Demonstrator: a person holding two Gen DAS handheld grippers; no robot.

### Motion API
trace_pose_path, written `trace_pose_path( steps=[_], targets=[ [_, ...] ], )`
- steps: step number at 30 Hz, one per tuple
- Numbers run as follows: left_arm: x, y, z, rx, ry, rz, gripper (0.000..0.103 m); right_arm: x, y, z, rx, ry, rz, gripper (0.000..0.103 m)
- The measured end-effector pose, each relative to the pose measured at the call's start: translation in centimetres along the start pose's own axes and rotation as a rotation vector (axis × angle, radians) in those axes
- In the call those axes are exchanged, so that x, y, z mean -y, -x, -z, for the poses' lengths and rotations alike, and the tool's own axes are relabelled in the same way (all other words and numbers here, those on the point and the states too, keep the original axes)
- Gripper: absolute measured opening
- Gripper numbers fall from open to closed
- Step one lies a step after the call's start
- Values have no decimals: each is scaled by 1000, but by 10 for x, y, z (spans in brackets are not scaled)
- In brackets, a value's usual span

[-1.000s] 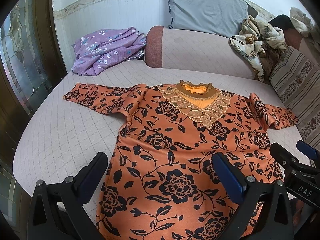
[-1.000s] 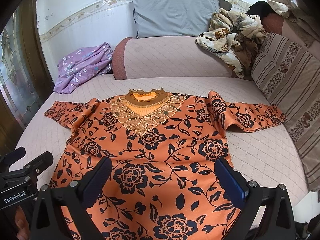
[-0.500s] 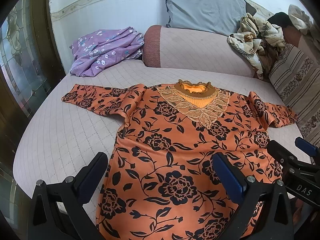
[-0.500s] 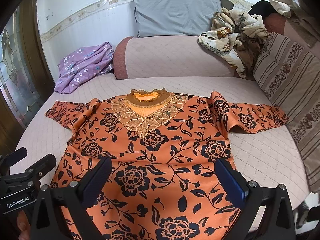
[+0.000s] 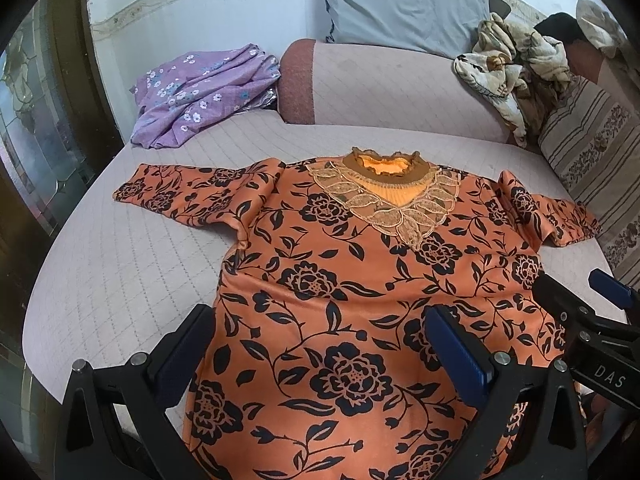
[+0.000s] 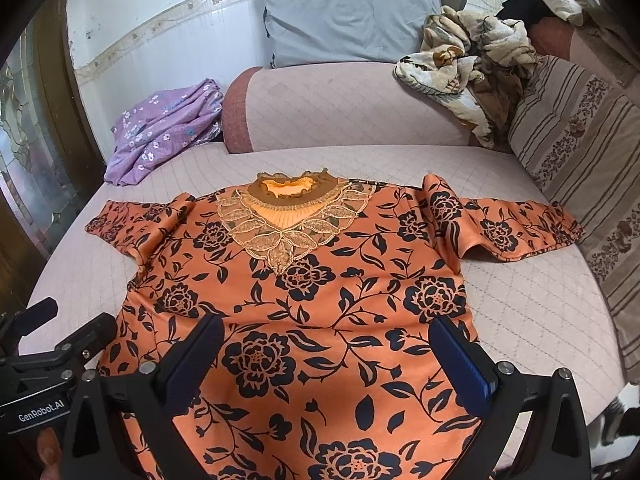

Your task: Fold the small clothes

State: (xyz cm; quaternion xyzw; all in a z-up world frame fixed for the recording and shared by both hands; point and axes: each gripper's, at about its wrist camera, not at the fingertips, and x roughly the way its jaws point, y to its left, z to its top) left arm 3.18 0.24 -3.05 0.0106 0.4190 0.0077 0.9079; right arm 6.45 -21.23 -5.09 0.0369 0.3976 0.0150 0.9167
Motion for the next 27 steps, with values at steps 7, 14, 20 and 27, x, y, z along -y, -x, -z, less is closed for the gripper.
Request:
trace_pose_path(
  steps=[7,14,20,27],
  targets=[
    [-55,-44,-10,-68,106,15,103,41,-12,-6,1,-83,-98,103],
    [-171,-106,-13,-134,328,-136,103,244,-54,-17,56,-567,-116,103],
    [-233,-135,-6,-119,472,-224,103,388,-119,-15,6,-917,-75,83],
    [-254,-154,4,-145,575,-277,103,448,-175,-42,5,-980,44,78]
  ],
)
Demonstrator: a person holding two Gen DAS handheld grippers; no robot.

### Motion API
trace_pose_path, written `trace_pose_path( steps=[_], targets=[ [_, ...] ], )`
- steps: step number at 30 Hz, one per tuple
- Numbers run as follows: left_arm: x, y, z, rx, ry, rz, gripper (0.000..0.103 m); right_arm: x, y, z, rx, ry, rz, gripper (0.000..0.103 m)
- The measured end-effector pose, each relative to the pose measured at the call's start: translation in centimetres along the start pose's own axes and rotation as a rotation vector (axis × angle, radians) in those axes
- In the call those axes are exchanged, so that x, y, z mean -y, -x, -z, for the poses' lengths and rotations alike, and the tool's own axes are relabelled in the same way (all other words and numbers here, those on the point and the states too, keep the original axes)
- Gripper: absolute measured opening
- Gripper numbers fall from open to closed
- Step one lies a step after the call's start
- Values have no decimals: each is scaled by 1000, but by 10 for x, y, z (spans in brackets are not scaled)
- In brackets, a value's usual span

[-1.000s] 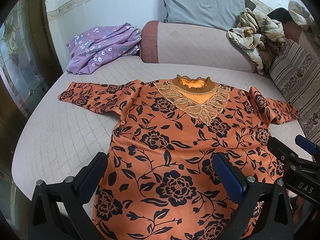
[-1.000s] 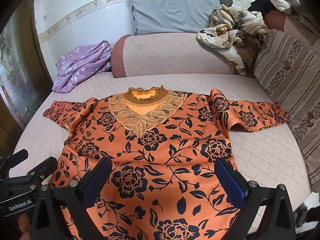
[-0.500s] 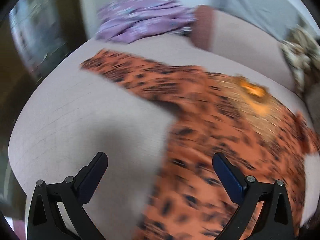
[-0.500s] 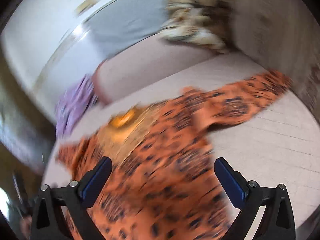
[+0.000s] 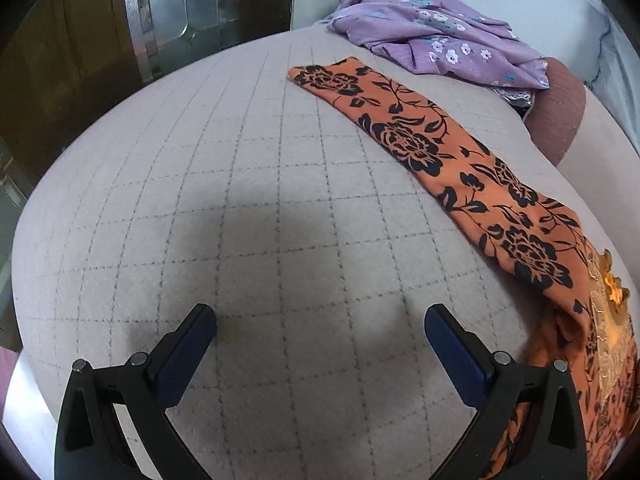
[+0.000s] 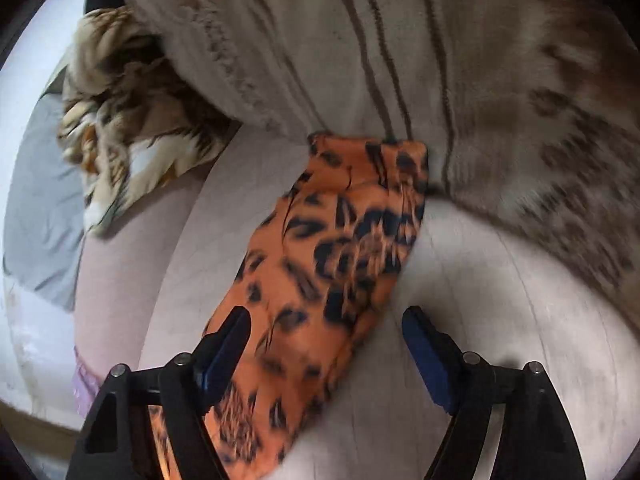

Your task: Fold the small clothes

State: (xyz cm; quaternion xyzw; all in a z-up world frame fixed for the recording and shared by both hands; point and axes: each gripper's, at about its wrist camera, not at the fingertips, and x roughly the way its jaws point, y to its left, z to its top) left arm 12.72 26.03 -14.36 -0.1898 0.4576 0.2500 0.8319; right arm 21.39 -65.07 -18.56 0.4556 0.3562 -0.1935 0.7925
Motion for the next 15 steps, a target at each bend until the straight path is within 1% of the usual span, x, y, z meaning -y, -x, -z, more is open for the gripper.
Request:
trace_pose_path(
  steps=[1,2,3,4,6,7,9,12,13,15],
  targets=[
    [3,0,1,5,-13,-6,103,-4,-3,-5,19,9,13,72],
    [6,0,1,6,-24,-8,103,-7,-7,-8,24,19,30,58],
    [9,-2,1,5,-31,-10,103,-11,-13,-13,17,26,63,49],
    [11,-3,1,7,-38,-13,103,-12,-17,-16,11,27,83,45],
    [12,-3,-1,11,-32,-2,103,-13,-24,-23,7,35,138,25],
    [11,-3,-2,12,-26,6,103,-15,-25,-25,8,42,164,22],
    [9,-4,-4,9,-15,16,103,-27,-22,-28,9,89,182,9],
    [3,-1,-6,12,23,43,103,-79,0,-28,61,199,107,9],
    [2,0,-6,12,31,53,103,-105,12,-23,81,254,64,9],
    [1,3,-6,13,42,73,103,-161,39,-6,107,351,-59,9]
  ],
)
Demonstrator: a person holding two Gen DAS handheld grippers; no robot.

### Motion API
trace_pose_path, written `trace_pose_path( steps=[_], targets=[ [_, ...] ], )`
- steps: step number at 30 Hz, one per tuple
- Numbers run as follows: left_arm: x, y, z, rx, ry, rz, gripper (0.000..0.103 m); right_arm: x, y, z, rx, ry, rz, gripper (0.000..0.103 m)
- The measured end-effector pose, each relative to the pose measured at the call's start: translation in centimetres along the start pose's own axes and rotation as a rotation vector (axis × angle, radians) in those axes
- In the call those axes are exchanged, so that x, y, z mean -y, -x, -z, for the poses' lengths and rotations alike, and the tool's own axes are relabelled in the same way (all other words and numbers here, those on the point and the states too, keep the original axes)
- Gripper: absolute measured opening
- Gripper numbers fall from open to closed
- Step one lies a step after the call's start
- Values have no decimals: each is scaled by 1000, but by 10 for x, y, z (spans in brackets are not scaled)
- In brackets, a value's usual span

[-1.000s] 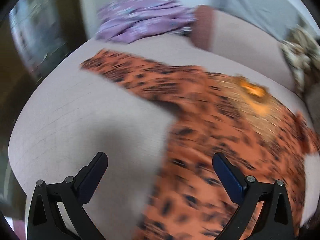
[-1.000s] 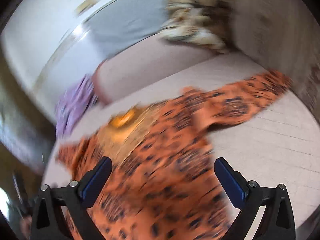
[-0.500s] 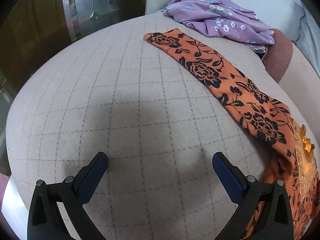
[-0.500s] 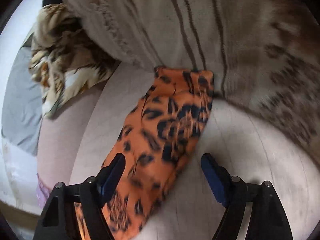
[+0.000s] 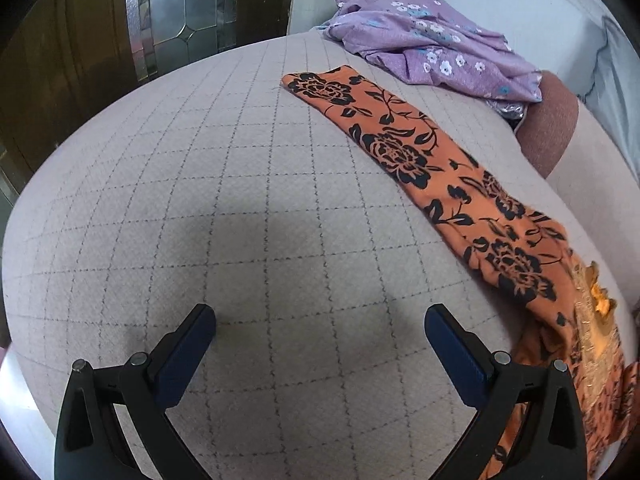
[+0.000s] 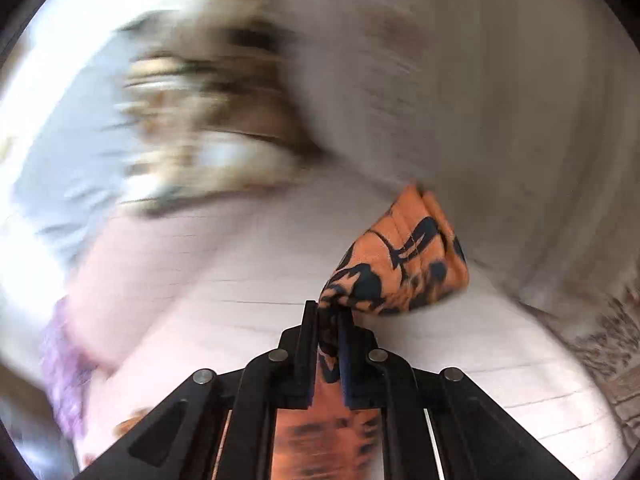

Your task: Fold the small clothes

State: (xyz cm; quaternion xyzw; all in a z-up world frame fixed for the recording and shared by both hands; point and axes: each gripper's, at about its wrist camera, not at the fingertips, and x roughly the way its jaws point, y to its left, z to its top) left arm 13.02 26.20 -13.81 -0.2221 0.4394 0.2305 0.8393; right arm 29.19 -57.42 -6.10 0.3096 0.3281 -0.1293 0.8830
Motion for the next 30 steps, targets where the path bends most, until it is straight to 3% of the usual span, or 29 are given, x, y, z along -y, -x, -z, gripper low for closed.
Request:
trace_pose_path(
  steps=[3,5,8,10,11,12,13,15,16,17,21,25,27,28,29,30],
  targets=[
    [-1,6,0,12,9,20,103,-105,45,16,57,134,-229,9],
    [-2,9,0,21,15,33,103,-176,71,48,62,217,-383,9],
    [-5,12,-1,26,26,49,103,-247,83,118,17,277,-526,11],
    [-5,12,-1,22,27,54,103,-277,67,170,-63,293,-562,19],
    [-5,11,-1,18,30,60,103,-284,55,197,-119,293,-562,42],
    [-6,11,-1,14,33,67,103,-292,37,228,-192,294,-550,91],
    [-6,10,-1,12,35,71,103,-296,19,259,-270,306,-525,103],
    [-7,10,-1,6,38,80,103,-298,-31,324,-459,398,-408,102],
    [-8,10,-1,4,40,84,103,-293,-45,343,-519,425,-358,102],
    [-9,11,-1,4,46,88,103,-286,-48,349,-535,412,-362,102],
    [-5,8,0,-4,70,111,103,-282,-30,323,-463,389,-423,102],
    [10,9,5,6,-2,99,103,-288,-17,295,-359,360,-451,102],
    [12,9,5,11,-9,107,103,-271,-31,301,-371,352,-420,102],
    [11,9,5,8,-10,113,103,-261,-53,313,-435,384,-337,102],
    [10,9,6,2,-12,123,103,-251,-66,319,-491,382,-289,94],
    [9,10,6,1,-11,137,103,-246,-55,319,-413,399,-314,91]
  ],
)
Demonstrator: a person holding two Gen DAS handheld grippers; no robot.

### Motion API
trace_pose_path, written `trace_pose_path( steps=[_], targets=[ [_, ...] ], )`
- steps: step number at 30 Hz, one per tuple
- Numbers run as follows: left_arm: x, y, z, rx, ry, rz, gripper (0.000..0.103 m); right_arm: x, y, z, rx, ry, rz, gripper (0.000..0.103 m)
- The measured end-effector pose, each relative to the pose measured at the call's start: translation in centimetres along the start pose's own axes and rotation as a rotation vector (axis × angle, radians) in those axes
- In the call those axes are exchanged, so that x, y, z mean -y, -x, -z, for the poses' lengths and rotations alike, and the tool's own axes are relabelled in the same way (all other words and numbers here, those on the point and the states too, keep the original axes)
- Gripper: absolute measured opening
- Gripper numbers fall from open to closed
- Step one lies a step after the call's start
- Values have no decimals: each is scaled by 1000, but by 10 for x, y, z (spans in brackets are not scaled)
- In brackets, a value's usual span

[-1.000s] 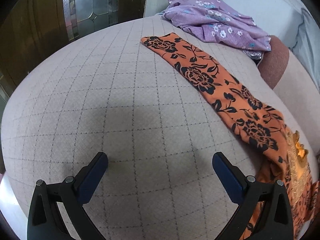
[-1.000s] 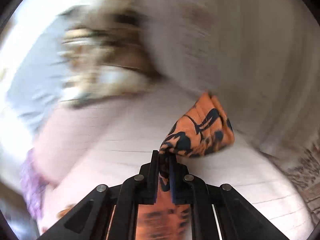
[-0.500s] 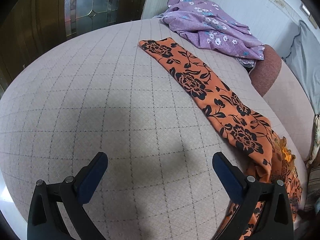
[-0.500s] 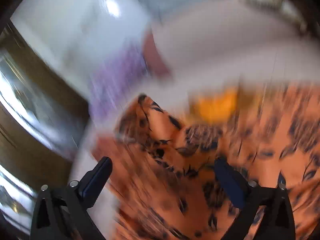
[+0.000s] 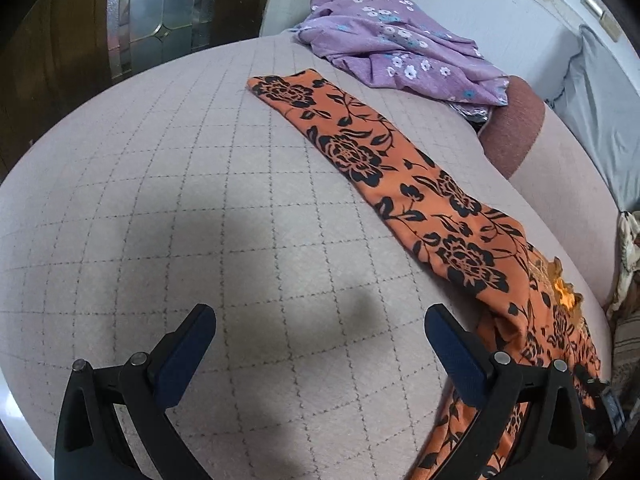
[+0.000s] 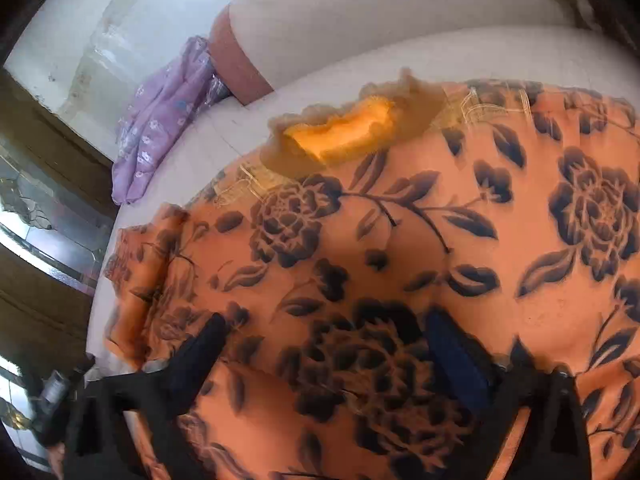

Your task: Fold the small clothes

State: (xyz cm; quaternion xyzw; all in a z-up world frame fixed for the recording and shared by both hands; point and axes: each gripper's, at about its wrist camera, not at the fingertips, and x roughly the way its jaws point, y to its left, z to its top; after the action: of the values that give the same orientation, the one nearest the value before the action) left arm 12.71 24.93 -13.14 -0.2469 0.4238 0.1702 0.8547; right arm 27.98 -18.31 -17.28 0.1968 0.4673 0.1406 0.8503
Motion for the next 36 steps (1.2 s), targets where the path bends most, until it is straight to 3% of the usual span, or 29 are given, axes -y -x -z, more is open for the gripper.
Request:
trace_pose_path(
  steps=[2,3,4,5,7,11,16,18,20,24,25,26,27,30,32,36],
  targets=[
    [-2,4,-2,26,26,47,103,-11,27,5,111,29,-53,91],
    [-2,6,-4,36,36,75,103,-15,35,8,154,44,-48,92],
    [-1,9,-6,44,39,114,103,-18,39,12,202,74,10,92],
    [-1,11,-8,46,41,139,103,-16,31,15,211,89,53,94],
    [0,15,-24,63,41,202,103,1,2,24,117,49,33,96],
    [-3,0,-76,76,74,256,103,4,0,23,152,42,-18,101],
    [-16,-61,-145,21,167,192,96,2,-8,26,167,45,-33,102],
    [-23,-90,-161,-28,217,172,80,2,-9,25,173,42,-42,102],
    [-27,-114,-164,-90,243,179,71,4,-7,26,178,43,-44,102],
    [-18,-124,-170,-50,211,144,71,6,-4,29,181,48,-41,102],
    [-18,-127,-173,-44,214,128,60,6,-3,29,183,49,-42,102],
    [-18,-131,-176,-49,205,74,25,7,-3,29,182,49,-42,102],
    [-20,-137,-180,-62,188,14,5,6,-4,30,183,49,-41,102],
    [-27,-140,-188,-74,211,60,5,5,-5,30,182,52,-37,102],
    [-14,-126,-191,-41,156,2,4,5,-6,29,181,53,-34,102],
    [62,-54,-191,168,-102,-11,4,6,-6,30,179,54,-34,102]
  ],
)
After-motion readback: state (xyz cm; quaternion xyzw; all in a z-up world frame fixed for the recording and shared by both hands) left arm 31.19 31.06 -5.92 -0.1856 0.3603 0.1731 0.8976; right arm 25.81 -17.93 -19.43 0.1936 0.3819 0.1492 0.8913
